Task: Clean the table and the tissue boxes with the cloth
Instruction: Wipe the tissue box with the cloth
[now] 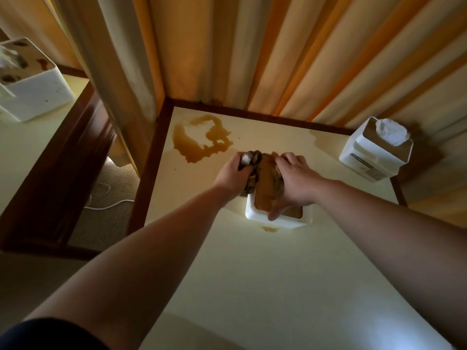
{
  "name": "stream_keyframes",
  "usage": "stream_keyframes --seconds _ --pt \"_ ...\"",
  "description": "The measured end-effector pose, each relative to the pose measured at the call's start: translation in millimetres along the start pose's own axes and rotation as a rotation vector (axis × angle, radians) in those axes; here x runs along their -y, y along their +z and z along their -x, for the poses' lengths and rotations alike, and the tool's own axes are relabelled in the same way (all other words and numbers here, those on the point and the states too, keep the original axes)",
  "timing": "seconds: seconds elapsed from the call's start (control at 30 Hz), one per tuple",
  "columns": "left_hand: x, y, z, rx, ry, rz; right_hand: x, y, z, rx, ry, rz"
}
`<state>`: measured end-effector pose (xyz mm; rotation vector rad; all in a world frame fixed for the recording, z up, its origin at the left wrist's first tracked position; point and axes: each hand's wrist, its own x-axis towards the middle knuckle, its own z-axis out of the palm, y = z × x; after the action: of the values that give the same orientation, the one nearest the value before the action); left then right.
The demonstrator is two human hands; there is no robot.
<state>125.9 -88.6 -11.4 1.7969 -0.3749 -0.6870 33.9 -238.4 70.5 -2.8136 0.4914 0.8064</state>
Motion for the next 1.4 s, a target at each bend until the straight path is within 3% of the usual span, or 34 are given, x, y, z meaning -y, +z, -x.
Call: stream_keyframes --seconds 0.27,0.6,0.8,0.93,1.13,1.4 --pt "31 5 2 0.109 -0.112 0.045 -1 3 1 -0.003 0.013 0.003" --pt "55 31 75 -0.016 -0.17 0.29 2 3 3 -0.006 0.021 0.004" --pt "64 42 96 -0.061 -0.08 0.078 1 4 5 -0.022 0.024 0.006" --pt "52 32 85 -0.117 -0.088 0.126 0 8 8 -0.035 0.023 -0.013" --pt "25 15 48 -0.086 -0.061 0.015 -2 9 12 0.003 -0.024 -0.002" --pt "30 -5 41 -0.064 -0.079 0.021 -8 -6 21 0.111 -0.149 0.209"
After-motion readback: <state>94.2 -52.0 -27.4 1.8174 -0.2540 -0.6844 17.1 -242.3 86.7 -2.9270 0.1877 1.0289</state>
